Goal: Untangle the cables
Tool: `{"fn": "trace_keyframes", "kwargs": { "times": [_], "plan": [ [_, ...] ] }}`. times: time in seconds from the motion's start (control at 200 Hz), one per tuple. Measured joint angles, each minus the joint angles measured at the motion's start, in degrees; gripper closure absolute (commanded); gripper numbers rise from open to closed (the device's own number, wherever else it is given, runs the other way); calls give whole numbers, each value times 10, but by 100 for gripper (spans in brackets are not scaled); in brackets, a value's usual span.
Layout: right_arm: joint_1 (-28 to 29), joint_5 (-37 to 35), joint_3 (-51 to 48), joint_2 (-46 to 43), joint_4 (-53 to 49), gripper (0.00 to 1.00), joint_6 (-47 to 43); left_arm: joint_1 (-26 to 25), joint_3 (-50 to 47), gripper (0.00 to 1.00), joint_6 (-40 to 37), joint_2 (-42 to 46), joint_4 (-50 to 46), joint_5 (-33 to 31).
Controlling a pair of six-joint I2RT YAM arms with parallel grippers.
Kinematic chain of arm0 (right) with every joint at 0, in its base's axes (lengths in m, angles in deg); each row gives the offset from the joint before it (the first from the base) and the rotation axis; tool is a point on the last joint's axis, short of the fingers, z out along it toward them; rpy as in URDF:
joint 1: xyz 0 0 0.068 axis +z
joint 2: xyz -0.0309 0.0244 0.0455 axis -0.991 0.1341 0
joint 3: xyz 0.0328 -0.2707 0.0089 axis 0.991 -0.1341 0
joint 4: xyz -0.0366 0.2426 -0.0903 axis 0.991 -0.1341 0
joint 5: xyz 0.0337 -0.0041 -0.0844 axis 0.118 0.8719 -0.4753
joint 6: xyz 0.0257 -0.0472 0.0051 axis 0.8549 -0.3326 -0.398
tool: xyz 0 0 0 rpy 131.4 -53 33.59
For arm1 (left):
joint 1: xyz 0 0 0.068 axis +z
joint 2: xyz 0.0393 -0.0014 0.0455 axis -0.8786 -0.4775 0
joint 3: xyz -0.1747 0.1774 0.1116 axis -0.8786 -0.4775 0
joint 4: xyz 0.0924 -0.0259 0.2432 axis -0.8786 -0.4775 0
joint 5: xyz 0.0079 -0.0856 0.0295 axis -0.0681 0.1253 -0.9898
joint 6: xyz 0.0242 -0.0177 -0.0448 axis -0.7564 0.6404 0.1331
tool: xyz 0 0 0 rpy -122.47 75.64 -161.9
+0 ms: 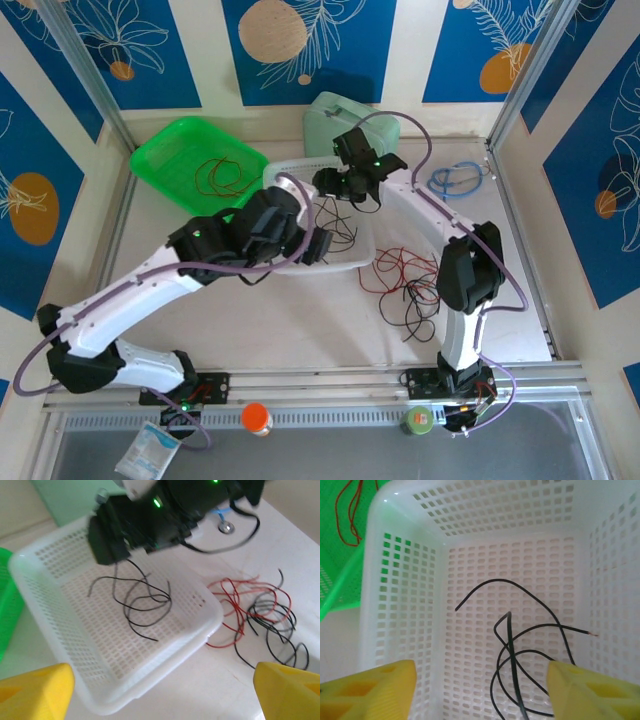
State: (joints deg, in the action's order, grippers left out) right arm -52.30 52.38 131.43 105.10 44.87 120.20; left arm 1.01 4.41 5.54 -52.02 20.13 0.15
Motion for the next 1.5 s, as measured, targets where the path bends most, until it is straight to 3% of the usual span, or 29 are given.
{"fn": "trace_keyframes", "kwargs": {
  "times": [0.12, 0.255, 0.465, 0.635, 0.795, 1.181, 1.501],
  "plan": [
    [-13, -15, 0, -57, -30, 17, -3, -26, 11, 8, 0, -40, 0, 14],
    [-63, -32, -32, -172, -42, 16, -1, -47, 26, 9, -2, -87, 13, 35],
    [-173, -52, -124, -383, -61, 23, 11, -66, 82, 17, -16, -198, 47, 83],
    [-223, -52, -181, -484, -96, 27, 13, -68, 145, 27, 27, -293, 45, 118],
    [-252, -42, -228, -526, -116, 29, 13, -68, 174, 27, 64, -349, 28, 132],
    [-280, -8, -275, -555, -135, 32, 14, -48, 452, 36, 12, -590, -38, 114],
    [-282, -4, -278, -601, -160, 37, 14, 5, 473, 45, -17, -652, -23, 123]
  ]
}}
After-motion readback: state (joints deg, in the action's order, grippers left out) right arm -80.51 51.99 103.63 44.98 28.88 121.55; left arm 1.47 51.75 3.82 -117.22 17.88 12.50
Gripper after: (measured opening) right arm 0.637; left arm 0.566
